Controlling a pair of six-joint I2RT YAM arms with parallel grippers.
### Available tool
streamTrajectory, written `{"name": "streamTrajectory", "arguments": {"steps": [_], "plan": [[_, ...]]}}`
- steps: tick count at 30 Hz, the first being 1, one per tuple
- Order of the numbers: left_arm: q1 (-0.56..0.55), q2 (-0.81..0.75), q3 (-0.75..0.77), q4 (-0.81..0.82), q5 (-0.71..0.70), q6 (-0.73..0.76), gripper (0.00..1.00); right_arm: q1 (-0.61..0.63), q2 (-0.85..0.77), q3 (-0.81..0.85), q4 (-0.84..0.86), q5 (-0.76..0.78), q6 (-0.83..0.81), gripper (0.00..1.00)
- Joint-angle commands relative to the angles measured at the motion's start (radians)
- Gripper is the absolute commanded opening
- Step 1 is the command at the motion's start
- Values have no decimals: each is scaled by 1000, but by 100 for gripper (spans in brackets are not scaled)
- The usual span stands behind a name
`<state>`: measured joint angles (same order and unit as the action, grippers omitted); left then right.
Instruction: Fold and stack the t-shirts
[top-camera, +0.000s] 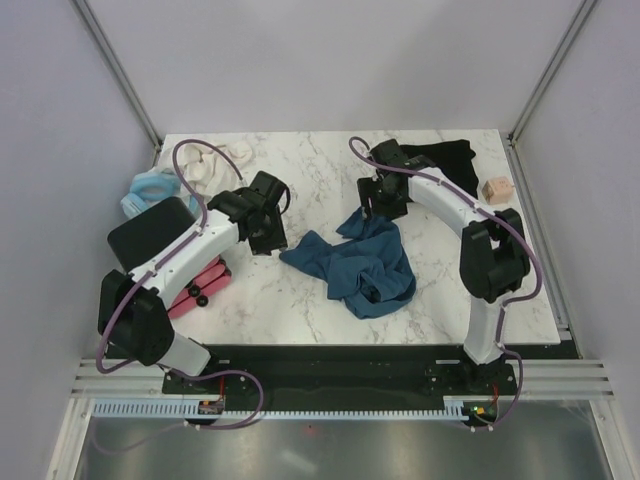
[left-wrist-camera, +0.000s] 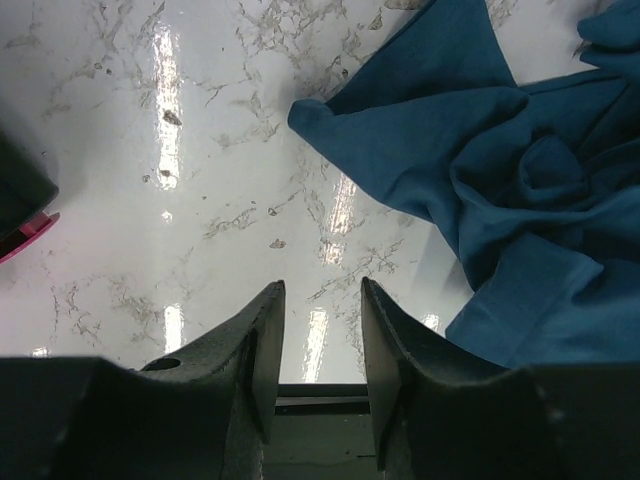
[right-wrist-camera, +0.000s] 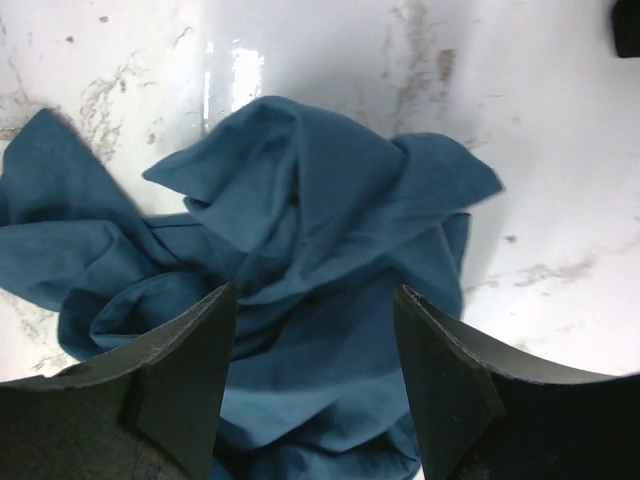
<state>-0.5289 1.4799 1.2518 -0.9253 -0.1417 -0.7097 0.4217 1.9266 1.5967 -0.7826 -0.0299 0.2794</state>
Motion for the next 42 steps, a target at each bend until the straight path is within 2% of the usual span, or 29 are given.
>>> {"name": "streamTrajectory", "arguments": {"steps": [1, 11, 17, 21, 27, 36, 38, 39, 42], "plan": [[7, 22, 21, 40, 21, 19, 43, 2, 54, 100, -104, -117, -13, 71], [7, 10, -22, 52, 31, 6, 43, 0, 3, 26, -155, -102, 18, 69], [7, -9, -48, 54, 34, 7, 43, 2, -101, 20, -194, -39, 27, 68], [7, -1, -69, 68, 53, 19, 43, 2, -189, -90, -190, 10, 1, 70], [7, 46, -40, 105, 111, 47, 43, 3, -193, -164, -190, -22, 27, 71], [7, 5, -83, 105, 91, 42, 43, 11, -123, -69, -169, -54, 51, 69], [7, -12, -101, 103, 88, 41, 43, 12, -130, -44, -182, -24, 14, 69], [7, -16, -109, 103, 87, 42, 43, 12, -132, -44, -188, 52, -30, 69], [7, -27, -124, 103, 82, 42, 43, 9, -144, -93, -187, 152, -71, 71]]}}
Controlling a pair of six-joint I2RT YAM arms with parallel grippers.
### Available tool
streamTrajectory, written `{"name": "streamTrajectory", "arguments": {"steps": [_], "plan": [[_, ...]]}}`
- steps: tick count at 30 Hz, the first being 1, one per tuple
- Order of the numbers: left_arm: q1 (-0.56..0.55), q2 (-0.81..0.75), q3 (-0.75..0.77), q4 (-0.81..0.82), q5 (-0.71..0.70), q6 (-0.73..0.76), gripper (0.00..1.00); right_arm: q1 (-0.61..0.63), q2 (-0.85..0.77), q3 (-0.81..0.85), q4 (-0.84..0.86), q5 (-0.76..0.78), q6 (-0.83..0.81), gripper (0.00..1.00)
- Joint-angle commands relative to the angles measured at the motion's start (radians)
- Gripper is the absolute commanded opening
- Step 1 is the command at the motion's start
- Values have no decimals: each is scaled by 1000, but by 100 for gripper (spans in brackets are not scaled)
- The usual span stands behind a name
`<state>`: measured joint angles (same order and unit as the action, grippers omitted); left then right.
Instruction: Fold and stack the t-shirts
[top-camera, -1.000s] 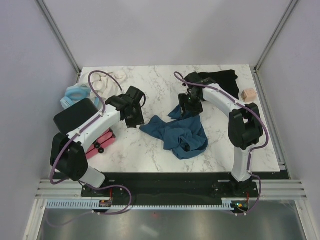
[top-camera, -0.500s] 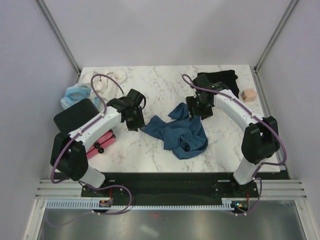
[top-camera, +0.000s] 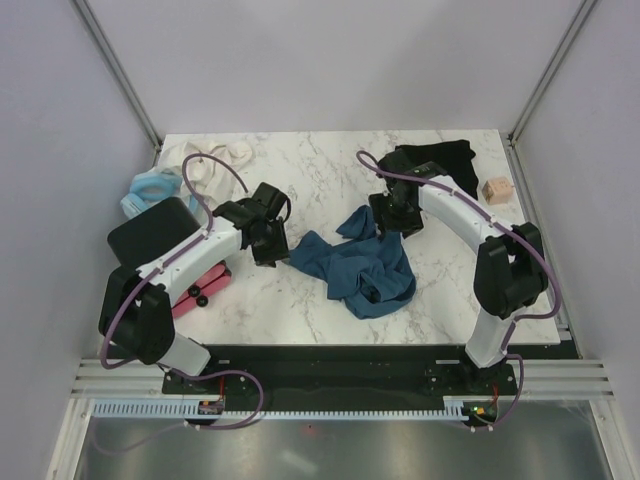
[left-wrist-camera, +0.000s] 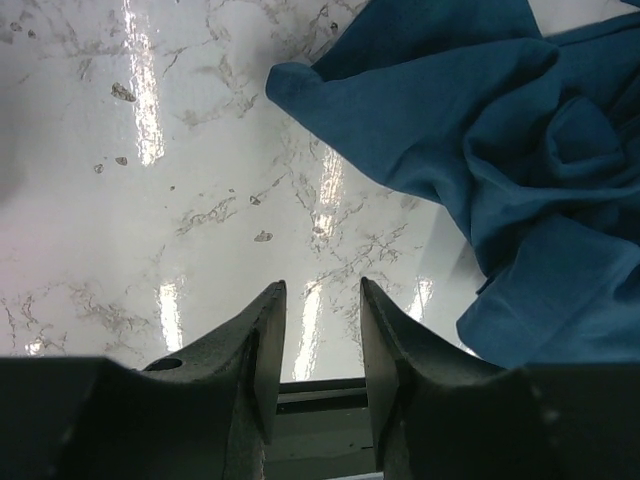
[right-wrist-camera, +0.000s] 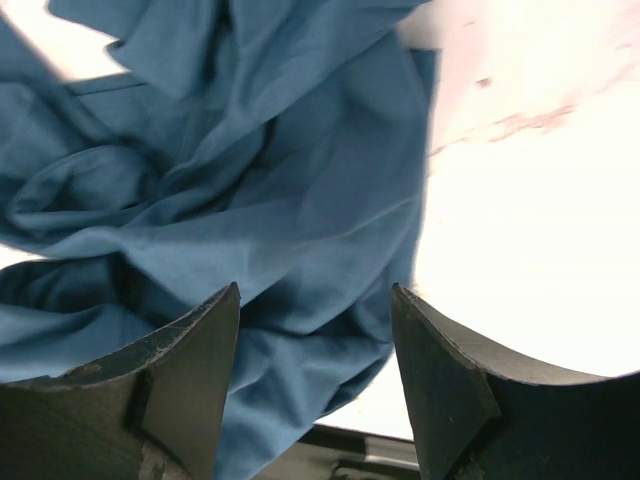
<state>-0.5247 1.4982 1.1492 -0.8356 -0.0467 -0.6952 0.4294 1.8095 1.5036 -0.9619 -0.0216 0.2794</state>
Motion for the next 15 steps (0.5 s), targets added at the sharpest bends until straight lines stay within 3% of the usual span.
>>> {"name": "streamTrajectory", "arguments": {"steps": [1, 15], "plan": [[3, -44, -23, 13, -12, 31, 43, 3, -27, -14, 14, 132, -66, 71], [3, -19, 0, 12, -2, 49, 43, 3, 88, -80, 146, -67, 32, 71]]}}
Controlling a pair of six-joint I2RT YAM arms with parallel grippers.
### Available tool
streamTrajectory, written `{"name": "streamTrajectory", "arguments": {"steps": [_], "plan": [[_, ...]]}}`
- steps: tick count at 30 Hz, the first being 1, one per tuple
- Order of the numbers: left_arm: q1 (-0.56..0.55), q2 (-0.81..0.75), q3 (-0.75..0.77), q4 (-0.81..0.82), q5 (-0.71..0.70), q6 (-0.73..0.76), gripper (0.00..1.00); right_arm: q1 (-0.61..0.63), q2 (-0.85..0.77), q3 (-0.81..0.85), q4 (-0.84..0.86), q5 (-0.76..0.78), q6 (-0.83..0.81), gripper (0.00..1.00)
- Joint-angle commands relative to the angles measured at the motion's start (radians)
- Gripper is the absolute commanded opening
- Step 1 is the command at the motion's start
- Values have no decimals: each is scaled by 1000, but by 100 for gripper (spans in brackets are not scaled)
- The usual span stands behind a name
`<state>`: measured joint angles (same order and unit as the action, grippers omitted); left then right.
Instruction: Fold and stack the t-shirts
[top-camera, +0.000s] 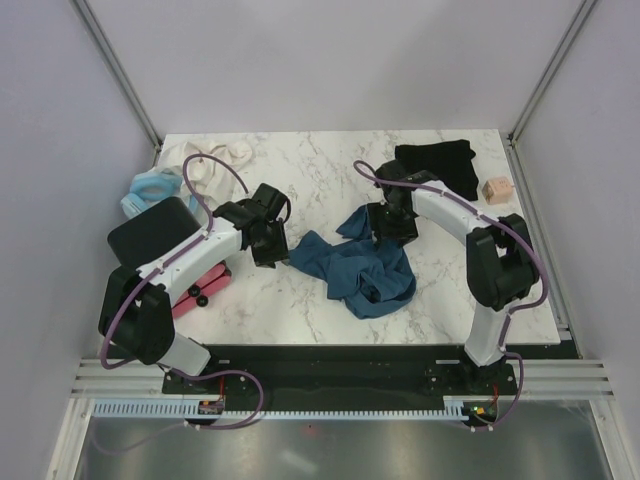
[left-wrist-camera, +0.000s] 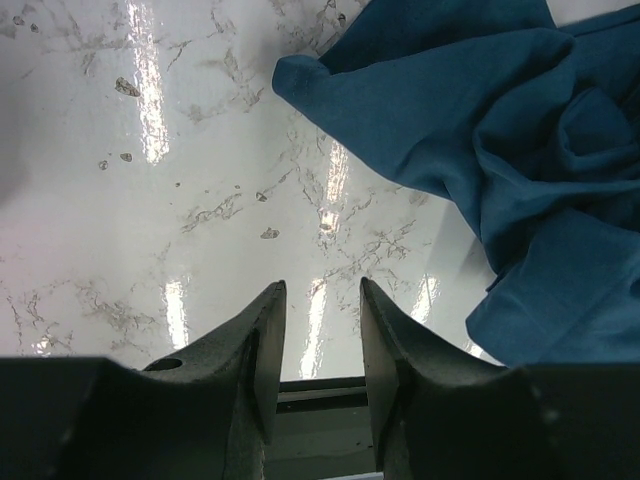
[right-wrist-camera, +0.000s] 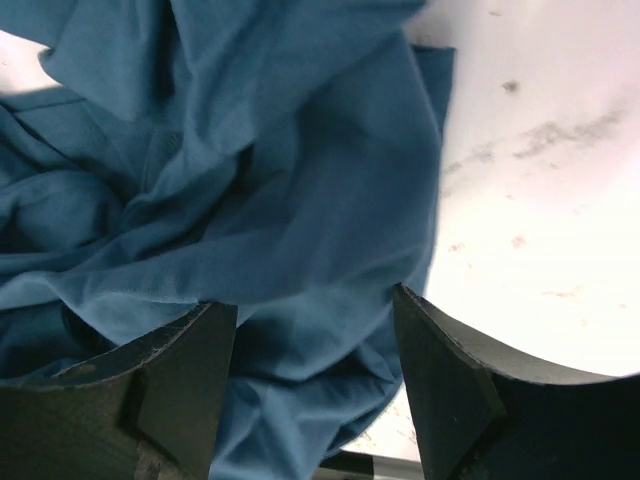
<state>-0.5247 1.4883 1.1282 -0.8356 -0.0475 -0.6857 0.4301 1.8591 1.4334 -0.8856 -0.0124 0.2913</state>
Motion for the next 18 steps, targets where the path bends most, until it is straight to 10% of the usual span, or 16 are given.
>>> {"name": "streamTrajectory", "arguments": {"steps": [1, 8, 11, 18], "plan": [[3, -11, 19, 12, -2, 38, 43, 2, 48, -10, 91, -93, 19, 71], [3, -17, 18, 9, -11, 49, 43, 2, 71, -16, 174, -110, 2, 55], [3, -10, 15, 9, -8, 54, 43, 1, 91, -7, 186, -81, -7, 2], [5, -11, 18, 12, -9, 60, 43, 2, -81, -2, 175, -20, 68, 0]]}}
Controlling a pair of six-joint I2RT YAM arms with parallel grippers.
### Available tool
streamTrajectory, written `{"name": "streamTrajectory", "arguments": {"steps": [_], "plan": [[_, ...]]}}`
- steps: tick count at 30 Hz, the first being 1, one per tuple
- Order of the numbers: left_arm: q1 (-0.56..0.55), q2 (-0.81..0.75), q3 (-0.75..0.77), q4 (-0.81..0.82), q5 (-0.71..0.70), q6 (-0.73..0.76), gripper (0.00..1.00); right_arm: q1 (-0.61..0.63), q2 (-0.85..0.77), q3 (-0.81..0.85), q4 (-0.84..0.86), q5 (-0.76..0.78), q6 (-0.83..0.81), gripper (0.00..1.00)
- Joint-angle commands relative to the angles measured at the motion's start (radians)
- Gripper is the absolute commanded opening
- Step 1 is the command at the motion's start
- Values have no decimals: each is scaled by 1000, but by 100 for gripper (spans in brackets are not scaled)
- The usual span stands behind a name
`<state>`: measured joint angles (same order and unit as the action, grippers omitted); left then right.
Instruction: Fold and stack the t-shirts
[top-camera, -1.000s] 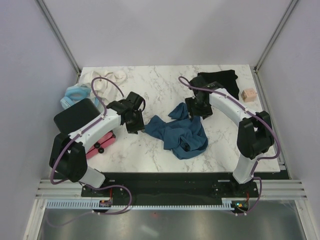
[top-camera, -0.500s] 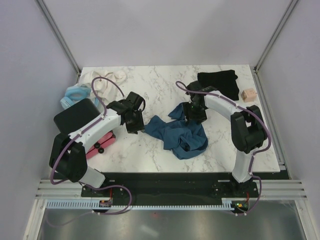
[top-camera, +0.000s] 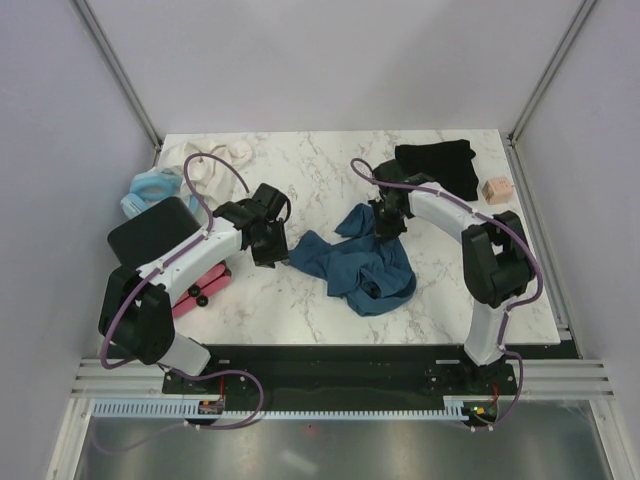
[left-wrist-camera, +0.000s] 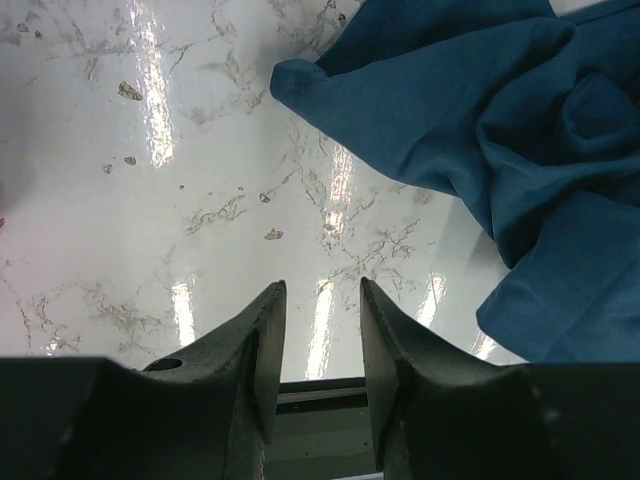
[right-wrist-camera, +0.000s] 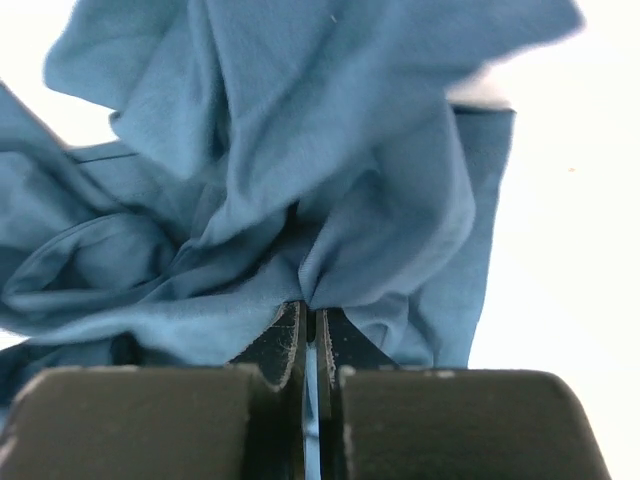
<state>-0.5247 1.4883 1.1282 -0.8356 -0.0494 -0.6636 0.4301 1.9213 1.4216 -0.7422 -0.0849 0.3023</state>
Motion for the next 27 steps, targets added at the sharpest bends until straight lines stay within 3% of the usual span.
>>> {"name": "streamTrajectory", "arguments": {"steps": [1, 10, 16, 21, 27], "plan": [[5, -8, 24, 10, -7, 36, 43, 2, -200, 17, 21, 71, 69, 0], [5, 49, 90, 56, -1, 44, 43, 4, -458, 178, -45, 109, 127, 0], [6, 50, 128, 73, -4, 41, 42, 4, -548, 293, -55, -1, 130, 0], [11, 10, 127, 81, -12, 41, 43, 4, -565, 401, -69, -88, 159, 0], [17, -83, 88, 104, -26, 39, 45, 39, -486, 641, -101, -179, 228, 0]]}}
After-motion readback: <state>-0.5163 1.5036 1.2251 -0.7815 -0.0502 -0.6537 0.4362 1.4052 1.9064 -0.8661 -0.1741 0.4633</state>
